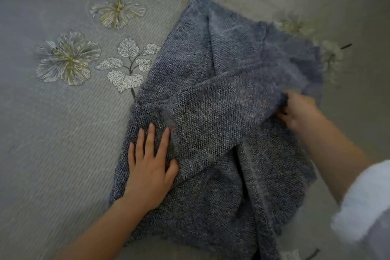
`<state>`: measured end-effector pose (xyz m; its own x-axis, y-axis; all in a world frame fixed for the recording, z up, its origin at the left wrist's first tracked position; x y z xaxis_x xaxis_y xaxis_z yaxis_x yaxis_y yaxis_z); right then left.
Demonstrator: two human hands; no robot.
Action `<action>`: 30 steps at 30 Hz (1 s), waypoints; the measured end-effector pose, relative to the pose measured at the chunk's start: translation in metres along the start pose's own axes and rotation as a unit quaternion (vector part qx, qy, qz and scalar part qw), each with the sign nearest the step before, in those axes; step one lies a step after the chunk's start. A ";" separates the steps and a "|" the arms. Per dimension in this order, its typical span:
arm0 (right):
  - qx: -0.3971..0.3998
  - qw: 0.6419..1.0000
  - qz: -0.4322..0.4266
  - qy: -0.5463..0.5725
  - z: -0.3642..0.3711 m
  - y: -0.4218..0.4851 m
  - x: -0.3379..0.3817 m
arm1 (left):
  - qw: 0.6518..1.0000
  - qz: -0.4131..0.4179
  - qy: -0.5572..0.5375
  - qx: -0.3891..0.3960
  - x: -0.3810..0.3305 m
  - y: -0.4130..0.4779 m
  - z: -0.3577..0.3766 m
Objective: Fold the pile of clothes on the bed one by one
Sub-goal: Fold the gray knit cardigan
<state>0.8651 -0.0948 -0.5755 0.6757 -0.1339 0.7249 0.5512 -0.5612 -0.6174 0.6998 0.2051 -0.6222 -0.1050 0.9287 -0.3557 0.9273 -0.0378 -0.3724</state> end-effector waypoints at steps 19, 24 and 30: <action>0.125 0.723 -0.447 -0.513 0.000 -0.049 -0.070 | 0.999 0.043 0.024 0.007 -0.040 0.045 0.004; 0.145 0.700 -0.419 -0.560 -0.004 -0.045 -0.090 | 0.999 0.046 0.021 0.015 -0.044 0.046 0.003; 0.187 0.750 -0.423 -0.474 -0.059 -0.110 -0.116 | 0.983 0.176 0.020 0.047 -0.033 -0.003 -0.015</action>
<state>0.6975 -0.0661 -0.5735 -0.0455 0.8799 0.4730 0.9574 0.1737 -0.2309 0.7064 0.1803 -0.5967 0.2327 0.8660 -0.4425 0.8664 -0.3913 -0.3102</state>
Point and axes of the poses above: each hand's wrist, its own y-axis towards the middle knuckle, its own z-axis out of the palm, x = y × z, the point moved 1 cm from there along y, towards the middle knuckle
